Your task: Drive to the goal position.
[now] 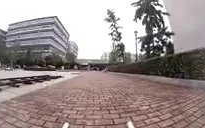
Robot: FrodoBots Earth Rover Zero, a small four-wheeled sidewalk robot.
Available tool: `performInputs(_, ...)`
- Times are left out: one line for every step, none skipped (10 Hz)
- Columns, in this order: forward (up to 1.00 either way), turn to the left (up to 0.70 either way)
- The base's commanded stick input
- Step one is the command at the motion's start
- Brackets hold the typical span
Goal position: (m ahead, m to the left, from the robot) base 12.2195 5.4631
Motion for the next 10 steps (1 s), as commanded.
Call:
performInputs(0.45,0.00)
performInputs(0.45,0.00)
performInputs(0.45,0.00)
performInputs(0.45,0.00)
performInputs(0.45,0.00)
performInputs(0.45,0.00)
performInputs(0.45,0.00)
performInputs(0.45,0.00)
performInputs(0.45,0.00)
performInputs(0.45,0.00)
